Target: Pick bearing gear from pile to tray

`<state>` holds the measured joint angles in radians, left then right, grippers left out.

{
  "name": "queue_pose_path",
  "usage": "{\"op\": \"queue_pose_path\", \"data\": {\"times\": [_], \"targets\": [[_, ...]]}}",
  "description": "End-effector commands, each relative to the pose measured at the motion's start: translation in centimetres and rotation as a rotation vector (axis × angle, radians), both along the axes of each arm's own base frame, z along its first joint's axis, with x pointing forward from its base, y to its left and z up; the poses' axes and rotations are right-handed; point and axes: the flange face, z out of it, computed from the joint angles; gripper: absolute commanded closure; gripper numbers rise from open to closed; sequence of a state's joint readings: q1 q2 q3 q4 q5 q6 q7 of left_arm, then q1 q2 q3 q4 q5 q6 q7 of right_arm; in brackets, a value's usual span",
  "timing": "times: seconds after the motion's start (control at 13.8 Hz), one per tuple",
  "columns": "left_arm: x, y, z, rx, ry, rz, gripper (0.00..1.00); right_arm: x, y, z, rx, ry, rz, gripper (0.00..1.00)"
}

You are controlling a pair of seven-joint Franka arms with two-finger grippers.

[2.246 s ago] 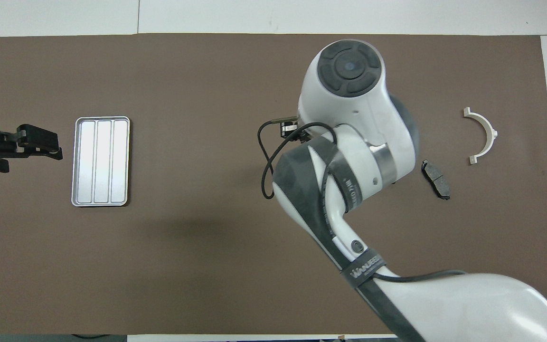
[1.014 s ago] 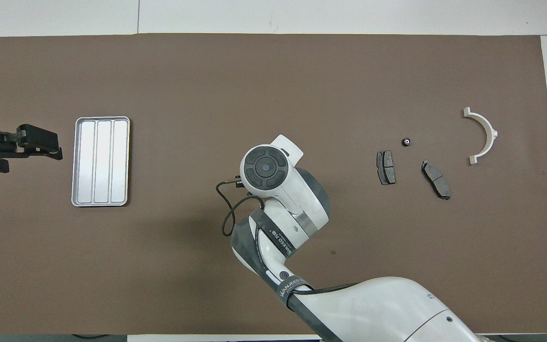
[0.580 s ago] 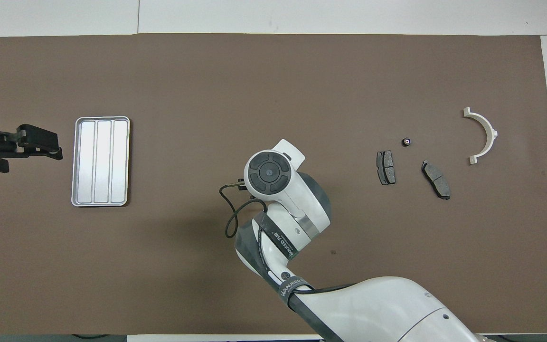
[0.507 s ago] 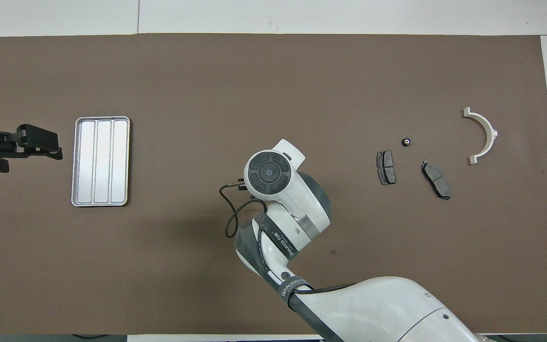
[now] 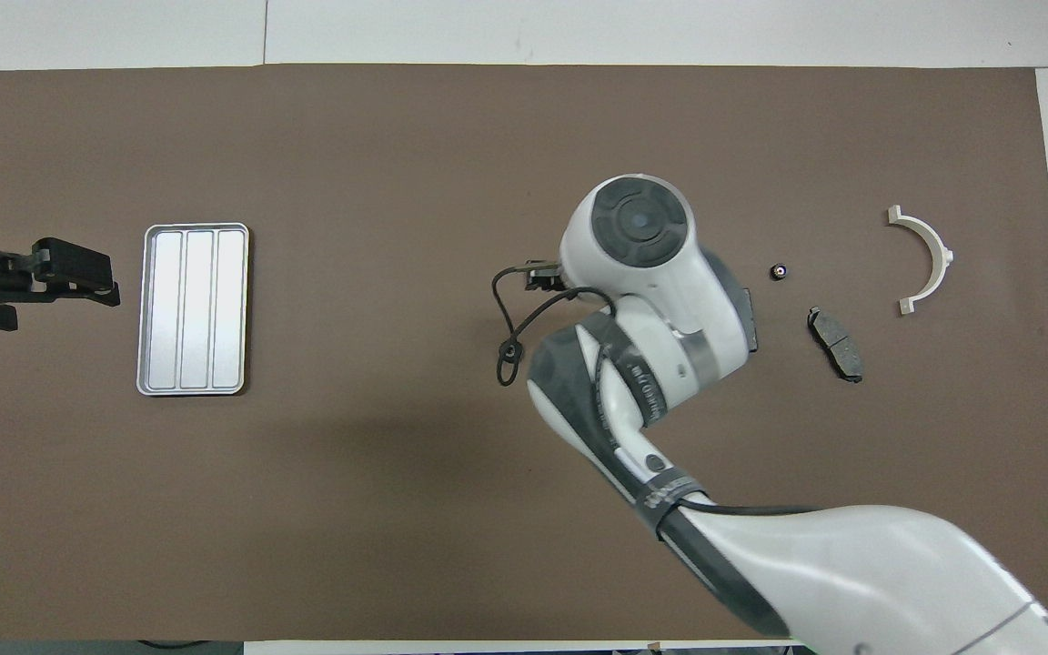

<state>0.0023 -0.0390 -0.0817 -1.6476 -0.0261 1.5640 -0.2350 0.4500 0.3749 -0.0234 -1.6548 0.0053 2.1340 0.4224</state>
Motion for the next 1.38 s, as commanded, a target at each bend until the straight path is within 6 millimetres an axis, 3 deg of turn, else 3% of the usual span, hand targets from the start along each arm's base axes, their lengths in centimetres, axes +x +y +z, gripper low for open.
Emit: {"op": "queue_pose_path", "data": {"times": [0.0, 0.14, 0.36, 0.65, 0.8, 0.94, 1.23, 1.3], "targets": [[-0.8, -0.4, 0.3, -0.01, -0.016, -0.012, 0.0, 3.2, -9.4, 2.7, 0.006, -0.02, 0.058, 0.12], [-0.9, -0.4, 0.2, -0.009, -0.01, -0.001, 0.0, 4.3, -13.6, 2.9, -0.006, -0.027, 0.103, 0.13], [-0.8, -0.8, 0.0, -0.006, -0.011, 0.075, 0.0, 4.8, -16.8, 1.8, -0.014, -0.015, 0.115, 0.15], [-0.9, -4.7, -1.3, -0.011, -0.033, 0.118, 0.0, 4.7, -20.8, -0.4, -0.025, 0.015, 0.125, 0.16], [-0.4, -7.9, -3.3, -0.013, -0.006, 0.083, 0.0, 4.6, -23.3, -1.3, -0.028, 0.032, 0.138, 0.16], [0.5, -10.2, -5.4, -0.015, -0.004, 0.121, 0.0, 4.2, -24.2, -2.2, -0.029, 0.04, 0.141, 0.16], [2.6, -17.5, -11.9, -0.03, -0.02, 0.186, 0.0, 3.2, -24.4, -4.1, -0.03, 0.061, 0.146, 0.16], [2.8, -18.2, -13.0, -0.034, -0.026, 0.197, 0.0, 3.0, -24.2, -4.3, -0.029, 0.064, 0.149, 0.16]]}}
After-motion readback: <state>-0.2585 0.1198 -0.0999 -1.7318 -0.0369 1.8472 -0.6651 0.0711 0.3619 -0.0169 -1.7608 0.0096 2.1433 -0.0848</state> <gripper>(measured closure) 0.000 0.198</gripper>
